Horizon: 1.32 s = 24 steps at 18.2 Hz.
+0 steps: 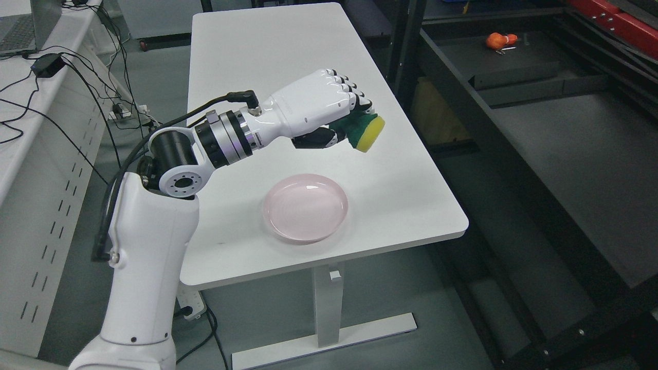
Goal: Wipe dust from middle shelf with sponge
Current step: 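Lift the sponge off the plate with the left hand, then turn toward the dark metal shelf carrying the sponge in the left hand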
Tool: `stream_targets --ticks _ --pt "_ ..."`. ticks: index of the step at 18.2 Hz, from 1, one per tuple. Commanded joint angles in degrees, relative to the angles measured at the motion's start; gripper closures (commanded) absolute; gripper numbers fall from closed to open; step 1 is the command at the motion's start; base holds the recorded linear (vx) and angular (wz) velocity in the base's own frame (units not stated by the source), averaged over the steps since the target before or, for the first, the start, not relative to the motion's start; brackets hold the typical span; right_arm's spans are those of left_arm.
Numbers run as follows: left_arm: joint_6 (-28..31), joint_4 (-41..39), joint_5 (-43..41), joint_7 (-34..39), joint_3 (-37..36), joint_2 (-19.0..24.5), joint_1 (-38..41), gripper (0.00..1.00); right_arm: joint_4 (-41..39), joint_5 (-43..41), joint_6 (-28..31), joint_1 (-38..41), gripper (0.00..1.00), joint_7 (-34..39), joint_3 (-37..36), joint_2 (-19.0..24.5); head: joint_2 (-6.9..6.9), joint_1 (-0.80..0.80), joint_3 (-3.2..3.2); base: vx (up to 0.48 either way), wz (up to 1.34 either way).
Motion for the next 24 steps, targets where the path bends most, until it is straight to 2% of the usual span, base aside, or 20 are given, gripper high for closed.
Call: stream_targets --ticks 1,9,19,22,24 --pt "0.03 -1.20 0.21 -0.48 0.78 -0.04 -0.49 1.00 -1.00 0.00 4.20 0.00 0.00 -0.02 0.00 -1.00 0.00 0.00 0.00 -0.205 -0.20" --pt "0.03 -1.12 0.82 -0.48 -5.02 -0.04 -6.28 1.00 -1.00 0.00 4.29 0.00 0.00 -0.02 0.00 -1.00 0.00 0.00 0.00 -0.225 -0.35" --pt "0.03 0.02 8.55 4.88 -19.69 -0.04 -26.40 1.00 -1.00 0.00 4.20 0.00 0.00 -0.02 0.00 -1.00 0.00 0.00 0.00 -0.296 -0.63" --pt "0.03 3.09 9.87 7.07 -26.54 -0.04 -36.58 0.99 -1.00 0.00 4.20 0.00 0.00 -0.02 0.00 -1.00 0.00 0.00 0.00 -0.203 -0.89" --pt "0.03 4.59 9.79 7.87 -30.15 -0.04 -40.03 0.99 -1.00 0.00 4.20 0.00 0.00 -0.11 0.00 -1.00 0.00 0.00 0.00 -0.126 -0.80"
